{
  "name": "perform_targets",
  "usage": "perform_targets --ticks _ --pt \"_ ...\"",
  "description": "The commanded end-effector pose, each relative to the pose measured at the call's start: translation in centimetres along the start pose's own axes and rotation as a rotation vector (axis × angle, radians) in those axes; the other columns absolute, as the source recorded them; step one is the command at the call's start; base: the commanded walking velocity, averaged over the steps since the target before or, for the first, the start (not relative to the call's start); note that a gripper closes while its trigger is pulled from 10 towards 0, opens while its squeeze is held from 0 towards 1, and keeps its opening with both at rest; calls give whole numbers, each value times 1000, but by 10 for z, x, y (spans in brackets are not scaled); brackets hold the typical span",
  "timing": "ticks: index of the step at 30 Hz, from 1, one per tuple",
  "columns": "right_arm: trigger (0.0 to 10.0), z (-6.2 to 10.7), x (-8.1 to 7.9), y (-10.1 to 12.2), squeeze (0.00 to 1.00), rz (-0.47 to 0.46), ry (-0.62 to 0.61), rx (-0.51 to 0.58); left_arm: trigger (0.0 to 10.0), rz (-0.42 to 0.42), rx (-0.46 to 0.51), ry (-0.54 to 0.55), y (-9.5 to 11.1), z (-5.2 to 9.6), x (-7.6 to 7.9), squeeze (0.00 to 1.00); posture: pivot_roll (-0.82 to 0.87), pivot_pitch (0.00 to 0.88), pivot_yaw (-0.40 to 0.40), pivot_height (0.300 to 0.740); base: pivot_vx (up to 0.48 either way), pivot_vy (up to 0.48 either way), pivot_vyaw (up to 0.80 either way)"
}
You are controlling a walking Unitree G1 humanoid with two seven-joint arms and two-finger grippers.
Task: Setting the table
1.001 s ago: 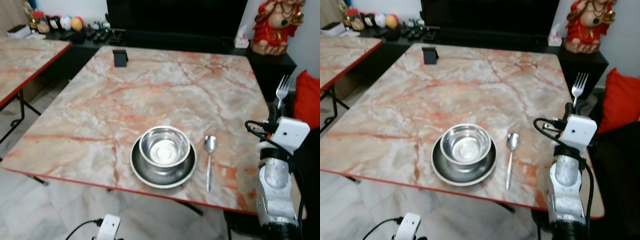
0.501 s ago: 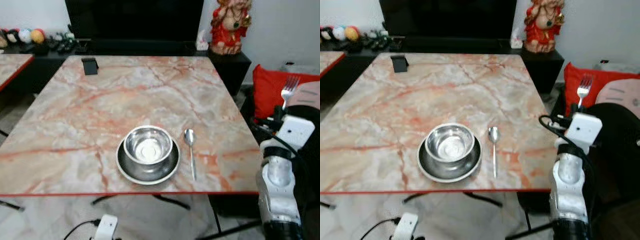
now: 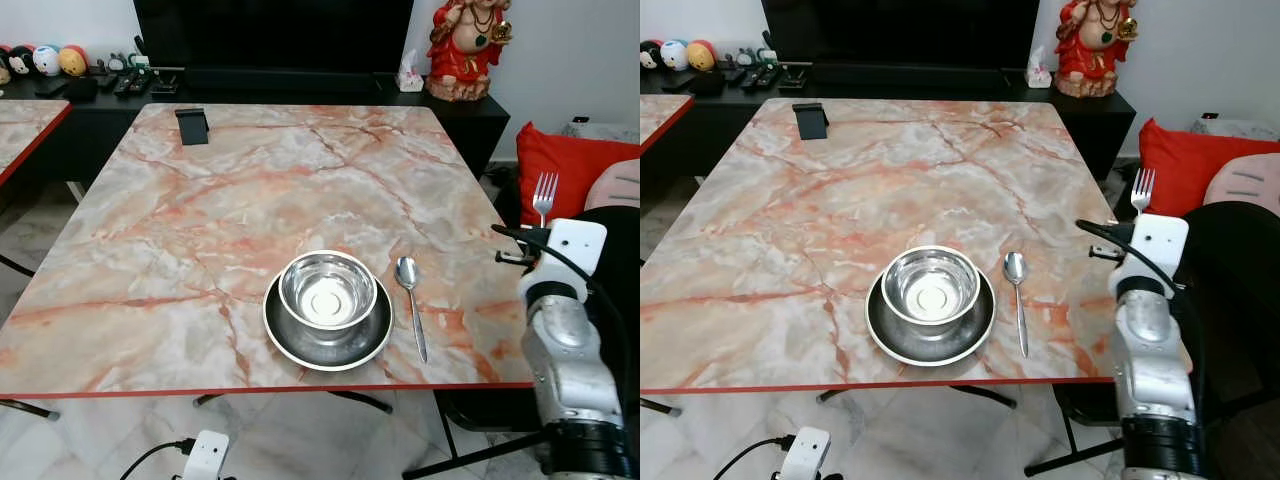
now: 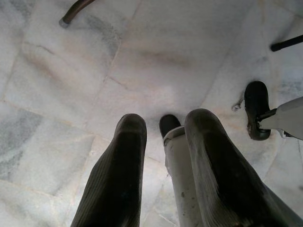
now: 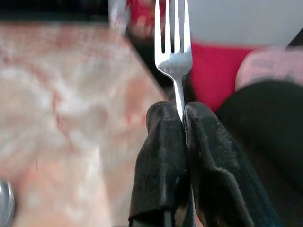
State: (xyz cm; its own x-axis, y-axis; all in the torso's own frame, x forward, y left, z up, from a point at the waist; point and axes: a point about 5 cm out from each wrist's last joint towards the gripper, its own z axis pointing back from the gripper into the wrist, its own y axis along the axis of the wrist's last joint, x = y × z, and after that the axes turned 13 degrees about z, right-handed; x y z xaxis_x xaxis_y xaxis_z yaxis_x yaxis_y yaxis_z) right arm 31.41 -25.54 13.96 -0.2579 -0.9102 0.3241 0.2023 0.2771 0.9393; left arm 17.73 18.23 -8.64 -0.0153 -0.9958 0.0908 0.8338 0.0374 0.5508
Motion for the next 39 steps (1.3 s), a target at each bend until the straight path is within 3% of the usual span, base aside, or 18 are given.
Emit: perform_targets --ticks 1,3,4,7,13,24,28,39 --pt "10000 -2 0 -4 0 10 93 -69 10000 8 -6 -3 0 0 1 0 -22 0 -3 740 0 0 0" --pt "10000 -2 -1 -5 0 17 115 -80 10000 8 -6 -3 0 0 1 0 -22 0 -3 740 0 0 0" --pt "10000 -1 -5 -11 0 53 201 -120 10000 10 -6 -4 1 -1 1 0 -25 0 -2 740 0 0 0" --pt "10000 2 -10 -21 0 82 284 -181 10000 10 -6 -6 1 -1 2 0 -26 0 -5 740 0 0 0" --pt "10000 10 -21 -42 0 1 360 -292 10000 15 -6 -6 1 -1 2 0 -26 0 -5 740 0 0 0" --pt "10000 9 -47 -40 0 -62 397 -298 10000 16 -3 -3 1 -1 2 0 -21 0 -9 740 0 0 0" --pt "10000 8 -64 -37 0 -118 419 -301 10000 21 -3 -2 1 -1 2 0 -18 0 -12 740 0 0 0" --pt "10000 3 -74 -37 0 -129 421 -315 10000 27 -3 0 1 -1 3 0 -14 0 -17 740 0 0 0"
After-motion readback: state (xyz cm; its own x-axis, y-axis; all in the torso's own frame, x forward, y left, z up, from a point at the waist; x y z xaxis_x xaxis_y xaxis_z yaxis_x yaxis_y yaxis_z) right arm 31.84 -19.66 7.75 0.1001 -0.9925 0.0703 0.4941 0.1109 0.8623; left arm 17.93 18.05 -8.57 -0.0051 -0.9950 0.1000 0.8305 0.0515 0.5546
